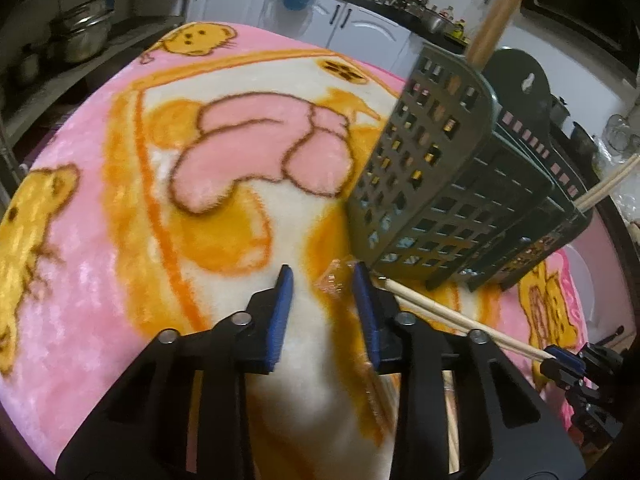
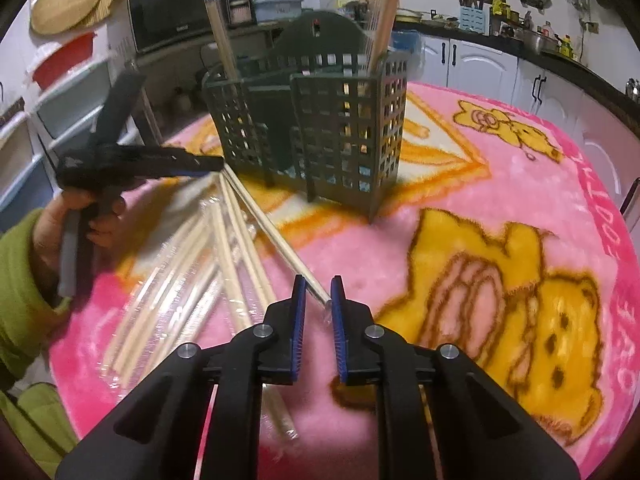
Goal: Organize utensils
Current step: 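Lower the left gripper to another wrapped chopstick and close on it, then lift the chopstick with the left gripper over the green caddy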
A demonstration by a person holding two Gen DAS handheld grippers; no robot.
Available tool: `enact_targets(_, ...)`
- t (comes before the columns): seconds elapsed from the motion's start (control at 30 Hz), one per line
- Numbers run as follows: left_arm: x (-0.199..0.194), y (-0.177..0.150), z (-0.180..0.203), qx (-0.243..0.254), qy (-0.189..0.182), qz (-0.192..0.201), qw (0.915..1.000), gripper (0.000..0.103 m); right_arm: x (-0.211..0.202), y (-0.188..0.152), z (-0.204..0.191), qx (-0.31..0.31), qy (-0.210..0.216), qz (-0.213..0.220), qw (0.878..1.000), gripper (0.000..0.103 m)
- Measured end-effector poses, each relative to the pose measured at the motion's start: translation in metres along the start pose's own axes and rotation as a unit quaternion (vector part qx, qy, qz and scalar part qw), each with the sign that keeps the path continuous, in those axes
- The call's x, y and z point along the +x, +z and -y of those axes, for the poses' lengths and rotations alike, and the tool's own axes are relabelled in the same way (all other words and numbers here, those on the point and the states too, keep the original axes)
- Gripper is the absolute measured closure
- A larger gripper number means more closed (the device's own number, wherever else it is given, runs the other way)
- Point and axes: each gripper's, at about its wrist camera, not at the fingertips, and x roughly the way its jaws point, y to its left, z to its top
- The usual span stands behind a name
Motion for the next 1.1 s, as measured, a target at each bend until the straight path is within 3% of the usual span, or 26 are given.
enact_targets(0.27,0.002,-0.004,0.010,0.018,-0.008,-0.014,0.9997,0.102,-0.023,0.008,-0.005,0.013,0.018,0.032,0.999,0.093)
enact_targets(0.5,-0.021,-0.008,0.017,0.023,-0.022,0.008,0.9995,0.103,-0.044,0.018,-0.008,0.023,0.035,0.066,0.997,0.095)
enact_targets(0.7,-0.054,-0.007,0.034,0.045,-0.027,0.049,0.9974,0.103,-0.062,0.025,-0.012,0.028,0.039,0.092,0.995,0.096)
enact_targets(1.1,-0.105,-0.001,0.071,0.072,-0.061,0.110,0.9895,0.103,-0.101,0.039,-0.013,0.036,0.043,0.150,0.987,0.098)
